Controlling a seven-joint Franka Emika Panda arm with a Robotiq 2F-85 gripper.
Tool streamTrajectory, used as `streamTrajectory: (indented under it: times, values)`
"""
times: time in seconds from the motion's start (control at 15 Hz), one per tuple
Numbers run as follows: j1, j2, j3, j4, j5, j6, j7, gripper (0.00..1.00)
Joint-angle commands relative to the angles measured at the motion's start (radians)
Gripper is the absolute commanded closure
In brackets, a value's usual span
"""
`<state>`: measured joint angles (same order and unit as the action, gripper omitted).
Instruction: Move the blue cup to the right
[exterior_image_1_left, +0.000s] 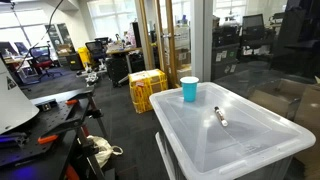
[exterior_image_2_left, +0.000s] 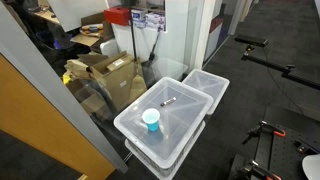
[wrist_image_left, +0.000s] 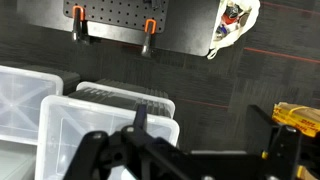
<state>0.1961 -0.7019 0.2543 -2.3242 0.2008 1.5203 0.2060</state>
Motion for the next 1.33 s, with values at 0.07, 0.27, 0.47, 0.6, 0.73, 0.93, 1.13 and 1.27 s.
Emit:
streamTrajectory:
  times: [0.07,0.27,0.47,0.6,0.73,0.93,1.13,1.27]
  values:
    - [-0.007,0.000,0.004,0.003,0.002,-0.003,-0.003,0.00]
    - [-0.007,0.000,0.004,0.003,0.002,-0.003,-0.003,0.00]
    - [-0.008,0.002,0.005,0.004,-0.002,-0.001,-0.005,0.00]
    - [-0.014,0.008,0.005,-0.001,-0.026,0.024,-0.021,0.00]
    - [-0.025,0.017,0.001,-0.005,-0.058,0.051,-0.030,0.00]
    - [-0.039,0.037,-0.009,-0.012,-0.117,0.111,-0.040,0.00]
    - [-0.047,0.051,-0.022,-0.028,-0.169,0.196,-0.054,0.00]
    - [-0.052,0.061,-0.035,-0.046,-0.197,0.280,-0.064,0.00]
